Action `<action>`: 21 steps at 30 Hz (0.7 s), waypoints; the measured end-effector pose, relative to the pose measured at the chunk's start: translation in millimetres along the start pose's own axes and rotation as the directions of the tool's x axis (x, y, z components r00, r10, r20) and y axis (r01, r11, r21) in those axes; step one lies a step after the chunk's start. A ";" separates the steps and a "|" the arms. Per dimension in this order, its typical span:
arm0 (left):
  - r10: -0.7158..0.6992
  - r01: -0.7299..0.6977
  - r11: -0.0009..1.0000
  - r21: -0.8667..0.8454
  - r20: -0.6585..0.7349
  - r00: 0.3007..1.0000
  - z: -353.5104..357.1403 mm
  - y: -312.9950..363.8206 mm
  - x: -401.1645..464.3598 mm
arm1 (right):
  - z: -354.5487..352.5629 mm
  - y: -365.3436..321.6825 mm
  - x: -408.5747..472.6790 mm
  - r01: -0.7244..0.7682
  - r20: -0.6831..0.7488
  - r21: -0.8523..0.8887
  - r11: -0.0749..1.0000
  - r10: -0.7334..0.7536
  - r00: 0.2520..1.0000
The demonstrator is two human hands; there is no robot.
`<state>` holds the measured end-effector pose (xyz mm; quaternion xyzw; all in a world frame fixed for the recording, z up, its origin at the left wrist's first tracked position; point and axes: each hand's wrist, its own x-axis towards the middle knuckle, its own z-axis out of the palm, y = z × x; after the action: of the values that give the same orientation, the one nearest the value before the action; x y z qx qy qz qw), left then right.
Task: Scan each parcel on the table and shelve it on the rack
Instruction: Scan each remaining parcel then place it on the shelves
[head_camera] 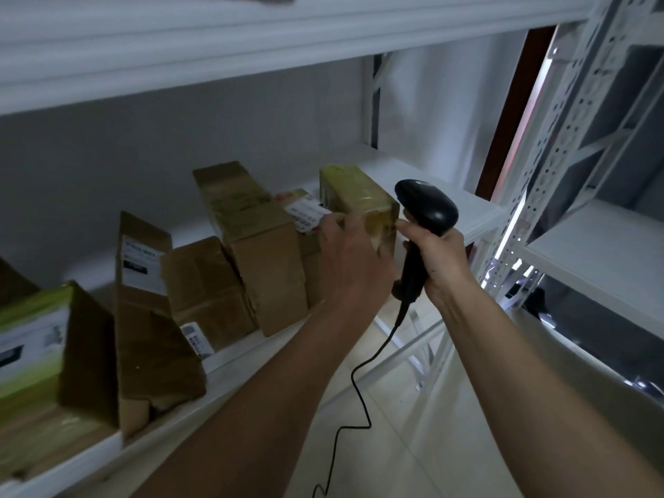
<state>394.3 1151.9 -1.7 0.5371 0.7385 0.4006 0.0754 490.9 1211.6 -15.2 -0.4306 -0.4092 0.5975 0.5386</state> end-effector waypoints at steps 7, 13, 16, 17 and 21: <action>-0.044 0.056 0.971 -0.232 0.057 0.997 -53.3 -41.0 -61.9 | 18.8 9.5 -84.6 -0.031 0.198 0.020 0.999 0.026 0.980; -0.229 0.225 0.834 -0.504 0.056 0.972 -156.9 -112.1 -144.9 | 84.1 39.4 -192.0 -0.069 0.556 -0.058 0.996 0.090 0.826; -0.308 0.229 0.805 -0.547 -0.055 0.950 -228.6 -160.2 -205.5 | 127.8 61.0 -250.7 -0.102 0.663 -0.057 0.993 0.114 0.740; -0.348 0.243 0.799 -0.551 -0.092 0.933 -252.3 -179.1 -229.0 | 144.3 70.4 -272.5 -0.117 0.696 -0.069 0.991 0.131 0.706; -0.532 0.341 0.766 -0.545 -0.240 0.812 -340.1 -261.1 -319.5 | 218.9 116.1 -364.9 -0.145 0.809 -0.167 0.975 0.219 0.545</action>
<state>150.4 678.8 -52.1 0.2220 0.7225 0.6366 0.1533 265.8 832.8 -34.6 -0.1637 -0.5892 0.7647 0.2031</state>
